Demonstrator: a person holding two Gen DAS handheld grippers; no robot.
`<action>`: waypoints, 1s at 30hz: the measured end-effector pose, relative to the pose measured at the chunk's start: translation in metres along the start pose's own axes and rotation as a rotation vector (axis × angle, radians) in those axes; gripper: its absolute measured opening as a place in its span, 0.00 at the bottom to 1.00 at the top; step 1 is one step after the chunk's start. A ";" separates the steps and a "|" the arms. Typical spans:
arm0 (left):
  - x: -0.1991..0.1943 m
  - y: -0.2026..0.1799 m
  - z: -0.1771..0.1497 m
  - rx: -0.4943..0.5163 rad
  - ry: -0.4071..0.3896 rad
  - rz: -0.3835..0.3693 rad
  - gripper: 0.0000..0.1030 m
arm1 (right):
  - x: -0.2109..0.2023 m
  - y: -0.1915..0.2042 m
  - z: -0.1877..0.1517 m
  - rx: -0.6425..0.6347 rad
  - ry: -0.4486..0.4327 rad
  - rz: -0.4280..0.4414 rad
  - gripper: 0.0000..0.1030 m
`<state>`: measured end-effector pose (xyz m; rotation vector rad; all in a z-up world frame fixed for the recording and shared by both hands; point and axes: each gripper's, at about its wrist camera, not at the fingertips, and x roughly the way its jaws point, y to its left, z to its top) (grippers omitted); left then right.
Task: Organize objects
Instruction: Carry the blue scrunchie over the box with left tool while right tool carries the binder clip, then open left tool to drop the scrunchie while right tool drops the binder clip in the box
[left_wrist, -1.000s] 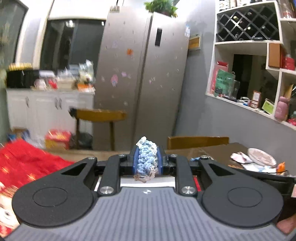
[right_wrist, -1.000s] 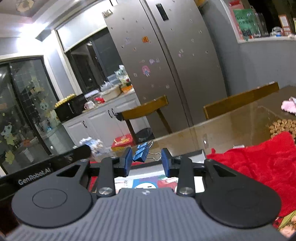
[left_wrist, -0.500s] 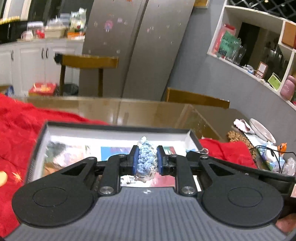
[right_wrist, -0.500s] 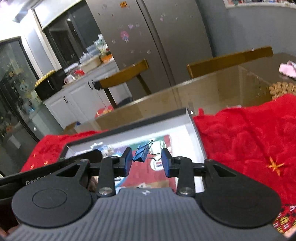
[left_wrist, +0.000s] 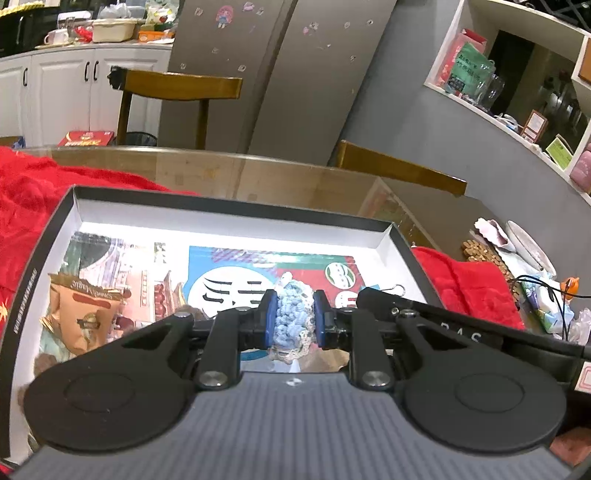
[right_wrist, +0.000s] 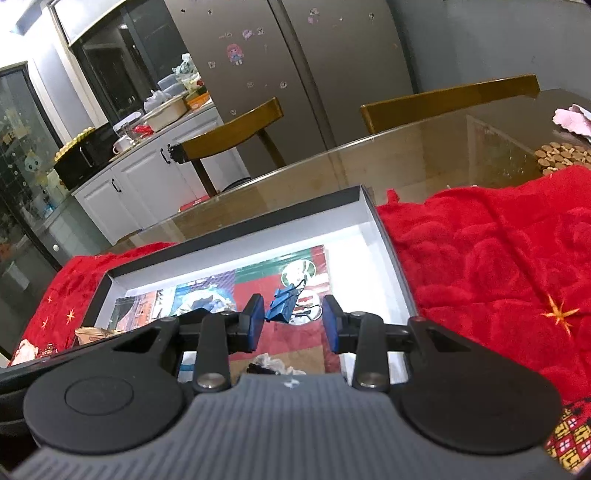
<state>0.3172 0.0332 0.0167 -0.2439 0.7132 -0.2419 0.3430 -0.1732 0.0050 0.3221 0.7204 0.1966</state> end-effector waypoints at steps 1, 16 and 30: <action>0.002 0.001 -0.001 -0.002 0.002 0.005 0.24 | 0.001 0.000 -0.001 0.000 0.002 0.003 0.37; 0.010 0.005 -0.005 -0.020 0.042 0.037 0.24 | 0.006 -0.001 -0.003 -0.004 0.048 -0.015 0.37; 0.011 0.003 -0.005 -0.031 0.082 0.076 0.37 | -0.001 -0.004 0.002 0.021 0.046 0.002 0.53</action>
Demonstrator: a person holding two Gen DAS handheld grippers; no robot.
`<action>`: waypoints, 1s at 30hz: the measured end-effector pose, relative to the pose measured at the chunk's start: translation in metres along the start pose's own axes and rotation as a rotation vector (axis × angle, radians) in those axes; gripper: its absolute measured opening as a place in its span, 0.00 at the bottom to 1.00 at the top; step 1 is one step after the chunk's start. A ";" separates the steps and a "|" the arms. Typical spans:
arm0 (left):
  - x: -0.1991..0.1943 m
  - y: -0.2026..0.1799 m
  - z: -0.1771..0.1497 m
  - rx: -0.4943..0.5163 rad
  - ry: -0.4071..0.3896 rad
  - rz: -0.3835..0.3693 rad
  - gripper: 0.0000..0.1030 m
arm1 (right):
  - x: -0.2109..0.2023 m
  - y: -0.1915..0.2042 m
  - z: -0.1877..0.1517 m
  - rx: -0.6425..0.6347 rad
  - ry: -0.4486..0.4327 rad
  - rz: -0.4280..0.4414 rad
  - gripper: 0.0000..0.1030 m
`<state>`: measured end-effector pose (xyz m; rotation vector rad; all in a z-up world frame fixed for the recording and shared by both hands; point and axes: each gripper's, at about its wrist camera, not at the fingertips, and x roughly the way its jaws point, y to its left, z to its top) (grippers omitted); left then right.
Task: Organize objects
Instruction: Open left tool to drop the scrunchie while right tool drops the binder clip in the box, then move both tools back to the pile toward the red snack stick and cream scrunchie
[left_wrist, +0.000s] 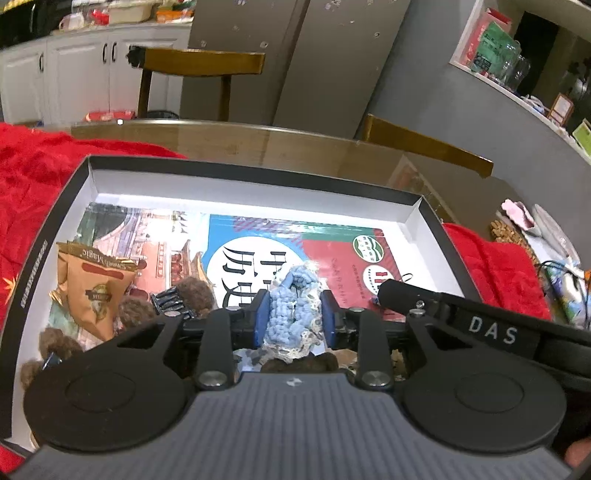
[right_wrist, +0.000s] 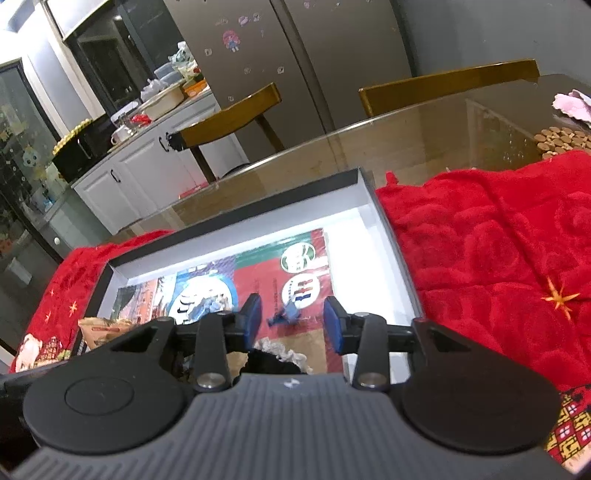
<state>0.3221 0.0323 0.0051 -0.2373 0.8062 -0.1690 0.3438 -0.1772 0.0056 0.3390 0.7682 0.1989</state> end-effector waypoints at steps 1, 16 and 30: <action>-0.001 0.003 0.001 -0.021 0.004 -0.007 0.40 | -0.003 0.000 0.001 -0.002 -0.011 0.002 0.59; -0.072 0.007 0.024 -0.032 -0.197 -0.078 0.75 | -0.084 0.017 0.023 -0.067 -0.178 0.116 0.74; -0.226 -0.025 -0.031 0.194 -0.464 -0.046 0.84 | -0.197 0.007 -0.007 -0.079 -0.332 0.201 0.84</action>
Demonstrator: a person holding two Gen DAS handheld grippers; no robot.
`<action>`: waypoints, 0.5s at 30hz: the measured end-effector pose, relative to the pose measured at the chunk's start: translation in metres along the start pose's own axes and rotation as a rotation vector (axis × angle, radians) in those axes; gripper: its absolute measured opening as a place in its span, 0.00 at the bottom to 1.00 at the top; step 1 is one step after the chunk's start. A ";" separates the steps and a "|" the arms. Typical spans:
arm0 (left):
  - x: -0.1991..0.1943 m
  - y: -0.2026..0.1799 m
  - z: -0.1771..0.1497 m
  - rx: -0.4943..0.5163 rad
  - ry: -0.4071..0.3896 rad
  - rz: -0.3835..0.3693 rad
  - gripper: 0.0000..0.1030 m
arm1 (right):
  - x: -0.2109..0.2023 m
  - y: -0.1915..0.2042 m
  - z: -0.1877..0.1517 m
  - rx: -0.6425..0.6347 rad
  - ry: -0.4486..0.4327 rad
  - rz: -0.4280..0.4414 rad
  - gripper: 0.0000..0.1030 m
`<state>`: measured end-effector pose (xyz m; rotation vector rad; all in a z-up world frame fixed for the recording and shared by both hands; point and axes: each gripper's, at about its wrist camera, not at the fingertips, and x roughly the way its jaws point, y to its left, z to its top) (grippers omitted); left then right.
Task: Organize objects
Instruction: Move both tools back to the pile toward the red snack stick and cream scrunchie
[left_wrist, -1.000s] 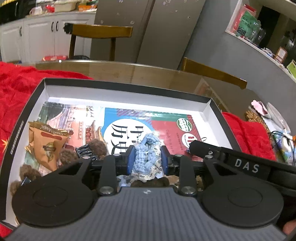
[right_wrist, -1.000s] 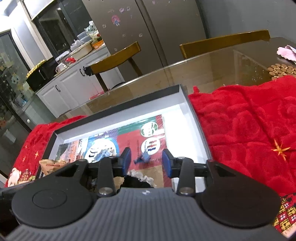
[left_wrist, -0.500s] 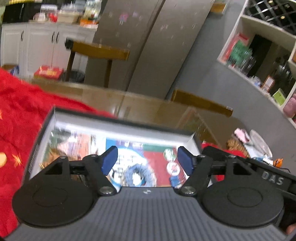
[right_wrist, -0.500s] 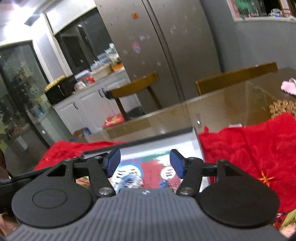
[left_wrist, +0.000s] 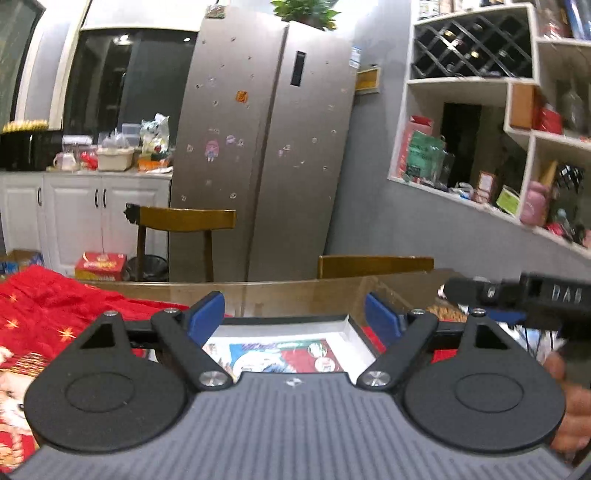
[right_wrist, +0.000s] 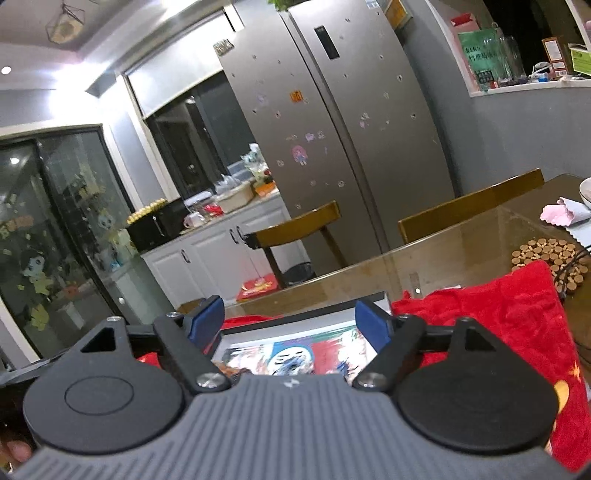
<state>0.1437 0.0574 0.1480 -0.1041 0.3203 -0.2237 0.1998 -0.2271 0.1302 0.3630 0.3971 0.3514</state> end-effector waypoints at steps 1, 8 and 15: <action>-0.011 -0.001 -0.003 0.012 -0.004 0.004 0.84 | -0.004 0.001 -0.005 -0.003 -0.003 0.007 0.85; -0.057 0.005 -0.055 0.109 -0.001 0.001 0.85 | -0.012 0.000 -0.047 0.016 0.015 0.031 0.85; -0.034 0.021 -0.114 0.214 0.155 -0.029 0.85 | 0.012 0.001 -0.098 -0.067 0.059 -0.043 0.85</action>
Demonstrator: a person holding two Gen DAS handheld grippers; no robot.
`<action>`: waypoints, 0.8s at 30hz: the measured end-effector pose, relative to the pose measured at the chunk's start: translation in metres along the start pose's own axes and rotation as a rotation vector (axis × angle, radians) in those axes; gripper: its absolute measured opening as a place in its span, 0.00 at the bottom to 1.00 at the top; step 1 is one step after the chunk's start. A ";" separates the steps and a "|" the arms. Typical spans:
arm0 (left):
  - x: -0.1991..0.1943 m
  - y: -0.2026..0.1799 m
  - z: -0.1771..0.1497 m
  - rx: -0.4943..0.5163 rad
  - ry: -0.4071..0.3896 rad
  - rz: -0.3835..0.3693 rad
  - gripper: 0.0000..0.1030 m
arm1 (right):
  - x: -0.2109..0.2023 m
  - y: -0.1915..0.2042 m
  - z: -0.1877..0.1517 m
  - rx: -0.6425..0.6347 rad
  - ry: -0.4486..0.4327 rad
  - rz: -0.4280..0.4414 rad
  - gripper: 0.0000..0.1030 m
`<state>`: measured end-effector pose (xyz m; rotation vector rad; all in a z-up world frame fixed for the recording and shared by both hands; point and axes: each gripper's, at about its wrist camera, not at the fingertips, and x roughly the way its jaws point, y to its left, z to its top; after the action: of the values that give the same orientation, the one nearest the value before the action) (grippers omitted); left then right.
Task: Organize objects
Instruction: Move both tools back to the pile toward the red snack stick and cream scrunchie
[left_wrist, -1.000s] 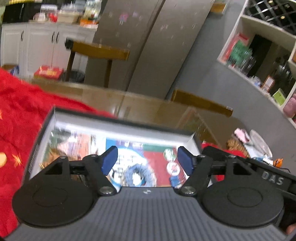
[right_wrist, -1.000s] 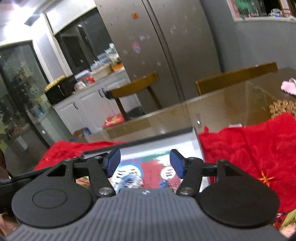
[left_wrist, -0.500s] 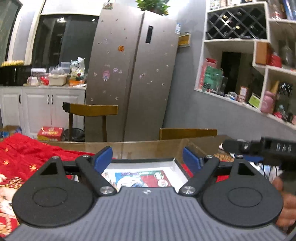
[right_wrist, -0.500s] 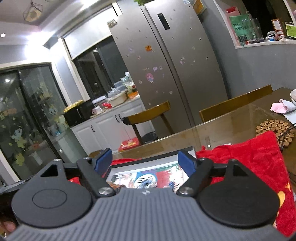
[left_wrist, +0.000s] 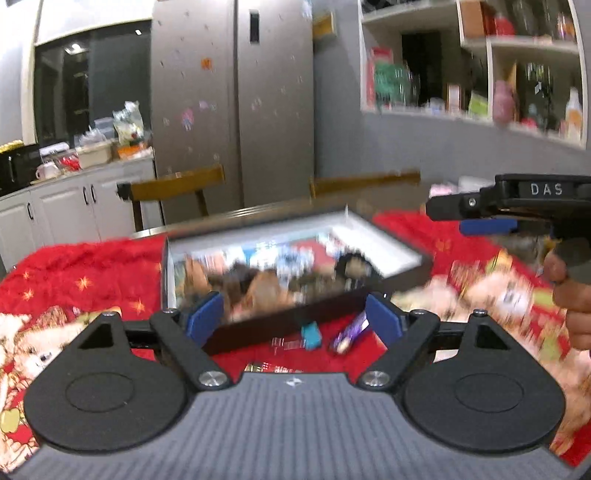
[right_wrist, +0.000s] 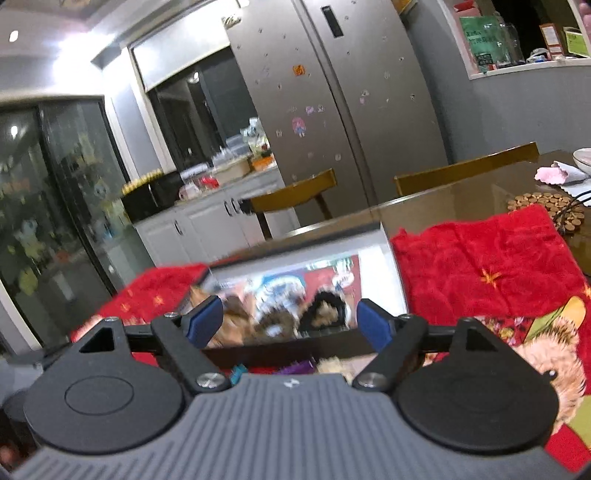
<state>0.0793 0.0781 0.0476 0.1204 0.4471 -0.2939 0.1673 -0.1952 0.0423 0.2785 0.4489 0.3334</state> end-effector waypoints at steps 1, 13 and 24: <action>0.007 0.000 -0.004 0.013 0.029 0.002 0.85 | 0.005 0.001 -0.006 -0.010 0.029 -0.007 0.85; 0.068 -0.002 -0.038 0.074 0.186 -0.062 0.85 | 0.035 -0.001 -0.041 -0.076 0.167 -0.018 0.85; 0.085 0.010 -0.037 0.020 0.203 -0.029 0.85 | 0.046 0.004 -0.054 -0.109 0.209 -0.025 0.85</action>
<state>0.1404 0.0728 -0.0231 0.1637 0.6477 -0.3163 0.1801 -0.1641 -0.0201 0.1318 0.6373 0.3630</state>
